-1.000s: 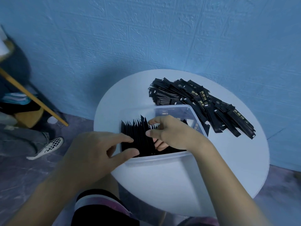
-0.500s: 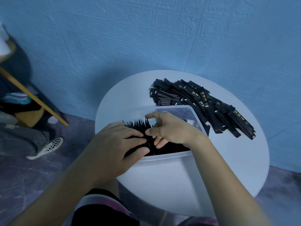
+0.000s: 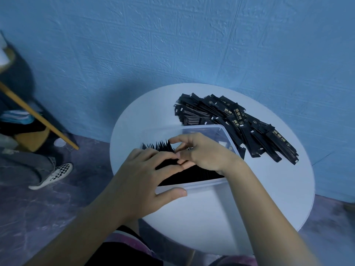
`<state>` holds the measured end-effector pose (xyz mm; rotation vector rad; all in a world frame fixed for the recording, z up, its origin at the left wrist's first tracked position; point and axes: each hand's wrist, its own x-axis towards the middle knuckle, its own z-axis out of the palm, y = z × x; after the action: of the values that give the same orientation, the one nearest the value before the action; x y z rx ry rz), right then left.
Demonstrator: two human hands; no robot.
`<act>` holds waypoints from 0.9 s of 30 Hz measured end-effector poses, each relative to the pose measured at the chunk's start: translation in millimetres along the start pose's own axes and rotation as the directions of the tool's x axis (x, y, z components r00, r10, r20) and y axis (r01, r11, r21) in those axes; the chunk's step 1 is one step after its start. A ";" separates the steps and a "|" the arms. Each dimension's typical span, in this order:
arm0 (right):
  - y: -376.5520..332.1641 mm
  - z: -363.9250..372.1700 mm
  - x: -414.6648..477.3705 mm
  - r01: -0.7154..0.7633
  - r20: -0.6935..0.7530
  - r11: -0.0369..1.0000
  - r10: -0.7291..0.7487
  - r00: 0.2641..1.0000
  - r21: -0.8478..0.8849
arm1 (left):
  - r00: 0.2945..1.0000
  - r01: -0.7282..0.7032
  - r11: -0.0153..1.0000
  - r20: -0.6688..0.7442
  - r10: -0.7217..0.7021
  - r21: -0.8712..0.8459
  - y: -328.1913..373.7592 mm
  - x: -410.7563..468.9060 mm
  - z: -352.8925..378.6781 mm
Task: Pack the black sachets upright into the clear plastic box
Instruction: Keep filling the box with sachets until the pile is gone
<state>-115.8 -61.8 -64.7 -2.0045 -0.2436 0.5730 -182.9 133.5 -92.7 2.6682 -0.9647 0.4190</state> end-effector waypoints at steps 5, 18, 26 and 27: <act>2.8 -0.5 -1.3 -0.008 -0.003 1.000 0.008 1.000 -0.024 | 1.000 0.009 1.000 0.006 -0.009 0.019 0.3 1.3 0.9; 19.9 -48.5 -28.6 0.072 -0.511 0.955 -0.218 0.831 -0.289 | 1.000 0.018 0.999 -0.014 -0.017 0.040 -2.6 -0.4 5.5; 70.5 -94.9 -17.1 -0.287 -0.671 0.846 -0.107 0.734 -0.449 | 0.999 0.024 0.999 -0.034 -0.023 0.025 -2.1 -0.6 6.3; 77.4 -93.2 -12.7 -0.294 -0.639 0.819 -0.112 0.761 -0.493 | 0.999 0.025 0.999 -0.034 -0.025 0.023 -2.1 -0.3 6.2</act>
<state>-86.3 -176.9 -92.0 -2.6860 0.1462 -0.2123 -180.7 133.0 -98.9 2.6820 -0.9210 0.4717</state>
